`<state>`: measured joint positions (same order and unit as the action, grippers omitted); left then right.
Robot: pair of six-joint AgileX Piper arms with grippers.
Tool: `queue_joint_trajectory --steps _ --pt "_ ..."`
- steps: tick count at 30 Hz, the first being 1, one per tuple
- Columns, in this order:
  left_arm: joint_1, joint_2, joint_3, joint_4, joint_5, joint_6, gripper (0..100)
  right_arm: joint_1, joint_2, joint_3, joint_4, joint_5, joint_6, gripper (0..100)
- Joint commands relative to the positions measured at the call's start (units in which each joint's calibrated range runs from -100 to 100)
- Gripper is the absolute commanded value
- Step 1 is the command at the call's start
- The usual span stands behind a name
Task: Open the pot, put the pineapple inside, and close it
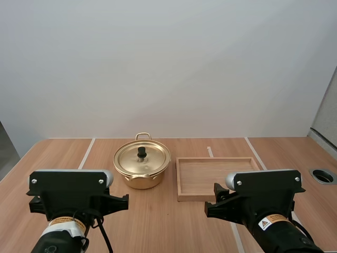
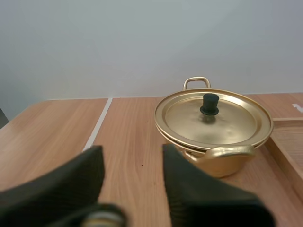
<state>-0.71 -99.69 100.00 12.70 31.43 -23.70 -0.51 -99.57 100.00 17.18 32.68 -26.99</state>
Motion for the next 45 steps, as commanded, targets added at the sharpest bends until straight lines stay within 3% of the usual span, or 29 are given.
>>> queue_joint_trajectory --steps 1,9,10,11,13,14,35,40,42,45 --pt "-0.12 -0.3 0.0 -2.6 -1.4 0.0 0 -0.3 -0.4 0.0 -0.3 -0.3 -0.2 100" --pt "-0.12 -0.3 0.0 -3.0 -1.4 0.0 0 -0.4 -0.4 0.0 -0.3 -0.3 -0.6 100" --pt "-0.12 -0.3 0.0 -3.0 -1.4 0.0 0 -0.5 -0.4 0.0 -0.3 -0.3 -0.6 96" --pt "-0.12 -0.3 0.0 -3.0 -1.4 0.0 0 -0.6 -0.4 0.0 -0.3 -0.3 -0.6 74" --pt "-0.12 -0.3 0.0 -3.0 -1.4 0.0 0 -0.7 -0.4 0.0 -0.2 -0.3 -0.4 20" --pt "-0.12 -0.3 0.0 -3.0 -1.4 0.0 0 -0.7 -0.4 0.0 -0.1 -0.3 -0.1 0" --pt "-0.12 -0.3 0.0 -3.0 -1.4 0.0 0 -0.9 -0.4 0.0 0.7 -0.8 0.2 0" --pt "-0.12 -0.3 0.0 -3.0 -1.4 0.0 0 -0.9 -0.4 0.0 -2.2 -1.0 0.2 0" --pt "-0.12 -0.3 0.0 -3.0 -1.4 0.0 0 -0.9 -0.4 0.0 -6.0 -1.6 3.1 0" --pt "-0.12 -0.3 0.0 -3.0 -1.4 0.0 0 -0.9 -0.4 0.0 -12.7 -2.0 12.6 0"
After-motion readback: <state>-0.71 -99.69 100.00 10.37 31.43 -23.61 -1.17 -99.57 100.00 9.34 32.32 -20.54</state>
